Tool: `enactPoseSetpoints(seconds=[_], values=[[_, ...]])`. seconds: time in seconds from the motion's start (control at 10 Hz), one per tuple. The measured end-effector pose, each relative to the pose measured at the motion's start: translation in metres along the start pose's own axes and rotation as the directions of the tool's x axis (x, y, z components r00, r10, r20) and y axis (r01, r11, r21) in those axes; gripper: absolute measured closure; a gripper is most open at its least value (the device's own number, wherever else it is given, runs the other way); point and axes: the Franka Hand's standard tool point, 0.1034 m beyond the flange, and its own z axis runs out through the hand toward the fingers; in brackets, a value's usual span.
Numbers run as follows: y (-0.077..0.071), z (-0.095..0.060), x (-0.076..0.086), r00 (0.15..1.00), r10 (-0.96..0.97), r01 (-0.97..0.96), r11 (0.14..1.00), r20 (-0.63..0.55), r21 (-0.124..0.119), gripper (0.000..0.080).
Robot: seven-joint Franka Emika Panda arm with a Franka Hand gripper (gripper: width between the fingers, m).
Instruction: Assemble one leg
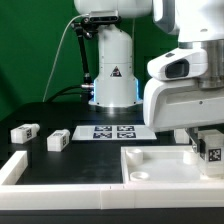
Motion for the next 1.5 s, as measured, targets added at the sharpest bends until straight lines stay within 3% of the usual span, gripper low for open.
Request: enactPoseSetpoints(seconds=[0.3,0.7,0.9,1.1,1.5], values=[[0.002,0.0,-0.001,0.951,0.31,-0.31,0.951,0.001,0.004,0.051],[0.005,0.001,0.0,0.75,0.661,-0.661,0.75,-0.005,0.008,0.0509],[0.008,0.001,-0.001,0.566,0.825,-0.825,0.566,0.002,0.013,0.0509],[0.009,0.001,-0.002,0.326,0.945,-0.945,0.326,0.009,0.02,0.0509],[0.01,0.002,-0.004,0.08,0.997,-0.997,0.079,0.023,0.01,0.0509]])
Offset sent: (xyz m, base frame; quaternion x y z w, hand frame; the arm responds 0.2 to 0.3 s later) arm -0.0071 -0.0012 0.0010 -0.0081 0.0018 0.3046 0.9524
